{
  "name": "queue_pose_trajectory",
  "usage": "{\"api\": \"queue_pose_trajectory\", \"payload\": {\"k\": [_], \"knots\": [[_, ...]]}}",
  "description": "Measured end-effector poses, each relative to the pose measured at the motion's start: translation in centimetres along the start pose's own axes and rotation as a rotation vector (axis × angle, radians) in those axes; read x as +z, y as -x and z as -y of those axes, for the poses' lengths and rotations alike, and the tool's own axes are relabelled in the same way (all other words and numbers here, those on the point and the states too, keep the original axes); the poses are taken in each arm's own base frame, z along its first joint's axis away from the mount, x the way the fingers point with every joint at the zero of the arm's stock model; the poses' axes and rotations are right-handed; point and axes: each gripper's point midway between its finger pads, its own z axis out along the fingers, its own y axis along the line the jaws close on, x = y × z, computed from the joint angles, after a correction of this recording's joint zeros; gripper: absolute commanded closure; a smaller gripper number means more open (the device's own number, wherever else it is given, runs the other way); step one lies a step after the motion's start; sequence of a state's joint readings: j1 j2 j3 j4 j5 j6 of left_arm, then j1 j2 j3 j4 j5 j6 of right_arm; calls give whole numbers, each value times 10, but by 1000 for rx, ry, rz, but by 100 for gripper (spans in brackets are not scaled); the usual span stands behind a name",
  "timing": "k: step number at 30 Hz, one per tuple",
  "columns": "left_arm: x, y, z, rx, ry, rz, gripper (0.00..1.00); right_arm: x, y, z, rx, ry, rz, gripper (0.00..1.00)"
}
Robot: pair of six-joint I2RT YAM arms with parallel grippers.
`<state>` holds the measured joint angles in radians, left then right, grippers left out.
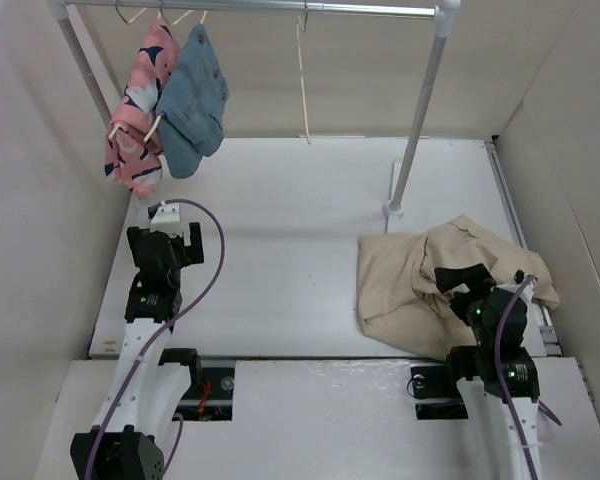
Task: Place the trousers on the hanger
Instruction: Flatten out the trousers at the center of the board.
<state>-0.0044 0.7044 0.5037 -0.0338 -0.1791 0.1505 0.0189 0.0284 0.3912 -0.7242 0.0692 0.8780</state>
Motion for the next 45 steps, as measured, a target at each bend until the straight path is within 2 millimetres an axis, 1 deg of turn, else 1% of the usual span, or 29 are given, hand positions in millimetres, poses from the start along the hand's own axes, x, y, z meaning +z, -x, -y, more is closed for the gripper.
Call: {"api": "queue_pose_trajectory", "payload": {"k": [3, 5, 7, 9, 11, 13, 14, 15, 17, 18, 20, 21, 22, 24, 25, 28, 29, 30, 31, 32, 33, 34, 35, 36, 38, 39, 40, 42, 45], "knots": [[0, 0, -2, -23, 18, 1, 0, 12, -2, 17, 41, -125, -18, 0], [0, 0, -3, -30, 25, 0, 0, 22, -9, 36, 46, -253, -54, 0], [-1, -1, -4, -27, 29, -6, 0, 32, -17, 57, 19, -414, -125, 0], [-2, -1, -4, -6, 19, -15, 0, 42, -21, 72, -29, -558, -194, 0], [-4, -1, 1, 44, -25, -25, 0, 57, -18, 78, -79, -671, -238, 0], [-7, 1, 8, 84, -79, -34, 0, 73, -14, 82, -129, -742, -269, 0], [-9, 2, 12, 99, -107, -36, 2, 81, -14, 83, -150, -761, -285, 16], [-11, 5, 15, 111, -130, -33, 4, 87, -16, 84, -169, -768, -304, 36], [-14, 11, 19, 128, -165, -27, 5, 97, -26, 87, -199, -769, -344, 82], [-15, 13, 21, 136, -177, -25, 7, 99, -32, 87, -211, -760, -359, 100], [-17, 14, 23, 150, -195, -25, 8, 100, -45, 74, -251, -708, -369, 100], [-18, 13, 23, 156, -201, -29, 8, 99, -53, 61, -272, -659, -374, 100], [-19, 12, 24, 160, -206, -33, 8, 97, -62, 43, -308, -592, -374, 100], [-20, 10, 24, 168, -213, -41, 9, 89, -82, 0, -396, -429, -369, 100], [-21, 9, 25, 170, -219, -44, 9, 82, -94, -27, -443, -333, -369, 100], [-23, 8, 28, 174, -241, -47, 9, 55, -132, -116, -586, -21, -387, 100], [-23, 9, 29, 174, -247, -44, 9, 44, -147, -147, -628, 81, -403, 98], [-23, 10, 31, 175, -256, -42, 7, 35, -161, -175, -671, 168, -417, 88], [-23, 10, 32, 175, -264, -40, 7, 29, -175, -203, -709, 248, -431, 54], [-24, 10, 33, 176, -269, -40, 5, 24, -187, -225, -727, 311, -449, 41], [-24, 10, 34, 180, -275, -38, 4, 21, -202, -250, -775, 380, -483, 32], [-24, 10, 35, 184, -280, -36, 4, 22, -213, -264, -795, 417, -503, 21], [-24, 10, 36, 190, -288, -35, 1, 24, -224, -282, -830, 460, -519, 6], [-24, 11, 36, 200, -293, -33, 1, 27, -235, -294, -856, 489, -540, 4], [-25, 11, 38, 222, -309, -38, 1, 33, -254, -304, -909, 523, -572, 0], [-25, 10, 39, 243, -320, -40, 1, 34, -261, -301, -927, 527, -590, 0], [-25, 8, 40, 267, -332, -47, 1, 35, -265, -293, -947, 520, -607, 0], [-24, -1, 43, 320, -359, -86, 1, 31, -263, -269, -964, 494, -637, 0], [-17, -20, 50, 417, -410, -189, 4, 18, -241, -228, -930, 419, -643, 0]]}}
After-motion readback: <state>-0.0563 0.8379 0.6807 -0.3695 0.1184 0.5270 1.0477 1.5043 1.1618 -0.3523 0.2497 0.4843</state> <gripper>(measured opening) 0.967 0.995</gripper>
